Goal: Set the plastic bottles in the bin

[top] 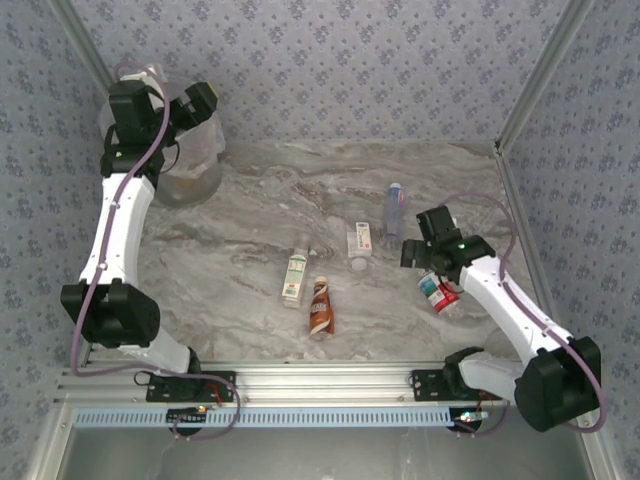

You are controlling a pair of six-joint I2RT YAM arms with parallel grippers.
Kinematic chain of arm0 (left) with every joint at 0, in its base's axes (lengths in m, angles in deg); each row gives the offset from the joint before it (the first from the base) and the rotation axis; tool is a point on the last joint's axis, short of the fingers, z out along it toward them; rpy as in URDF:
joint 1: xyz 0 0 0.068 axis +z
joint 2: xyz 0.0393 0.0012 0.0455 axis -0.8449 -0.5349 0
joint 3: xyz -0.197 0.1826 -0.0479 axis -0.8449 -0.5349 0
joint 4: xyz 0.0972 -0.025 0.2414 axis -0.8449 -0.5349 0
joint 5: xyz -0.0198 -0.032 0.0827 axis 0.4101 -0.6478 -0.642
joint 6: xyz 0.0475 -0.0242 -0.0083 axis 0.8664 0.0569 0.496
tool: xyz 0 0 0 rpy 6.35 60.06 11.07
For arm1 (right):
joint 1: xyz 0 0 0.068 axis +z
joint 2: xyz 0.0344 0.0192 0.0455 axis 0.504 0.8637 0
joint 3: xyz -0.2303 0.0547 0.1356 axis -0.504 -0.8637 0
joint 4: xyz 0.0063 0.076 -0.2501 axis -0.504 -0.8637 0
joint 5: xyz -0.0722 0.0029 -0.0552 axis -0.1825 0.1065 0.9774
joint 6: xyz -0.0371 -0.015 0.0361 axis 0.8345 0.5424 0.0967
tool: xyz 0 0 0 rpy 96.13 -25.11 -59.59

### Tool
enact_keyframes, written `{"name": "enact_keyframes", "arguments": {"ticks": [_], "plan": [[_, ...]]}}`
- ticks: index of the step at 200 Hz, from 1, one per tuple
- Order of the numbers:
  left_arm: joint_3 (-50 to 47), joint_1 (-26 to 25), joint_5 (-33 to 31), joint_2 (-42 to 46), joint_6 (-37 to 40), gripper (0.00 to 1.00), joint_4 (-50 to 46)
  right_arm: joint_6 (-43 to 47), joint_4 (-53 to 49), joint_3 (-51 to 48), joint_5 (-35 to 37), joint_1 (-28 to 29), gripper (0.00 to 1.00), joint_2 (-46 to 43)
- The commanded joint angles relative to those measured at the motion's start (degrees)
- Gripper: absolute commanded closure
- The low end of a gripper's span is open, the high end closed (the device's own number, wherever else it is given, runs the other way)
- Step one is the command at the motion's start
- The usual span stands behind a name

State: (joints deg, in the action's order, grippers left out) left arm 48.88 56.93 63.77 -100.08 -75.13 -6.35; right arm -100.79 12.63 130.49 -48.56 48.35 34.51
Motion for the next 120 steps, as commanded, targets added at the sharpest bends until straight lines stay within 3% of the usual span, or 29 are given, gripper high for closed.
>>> {"name": "enact_keyframes", "arguments": {"ticks": [1, 68, 120], "plan": [[-1.49, -0.37, 1.90, 2.89, -3.37, 0.01, 4.37, -2.67, -6.64, -0.74, -3.78, -3.52, 0.01, 0.31], [-18.17, -0.67, 4.10, 10.28, -16.93, 0.01, 17.24, -6.09, -2.24, -7.20, -5.67, -9.11, 0.01, 1.53], [-22.41, -2.97, 6.13, 13.08, -16.70, 0.01, 14.54, -4.03, 4.68, -11.29, -8.26, -9.25, 0.01, 1.96]]}}
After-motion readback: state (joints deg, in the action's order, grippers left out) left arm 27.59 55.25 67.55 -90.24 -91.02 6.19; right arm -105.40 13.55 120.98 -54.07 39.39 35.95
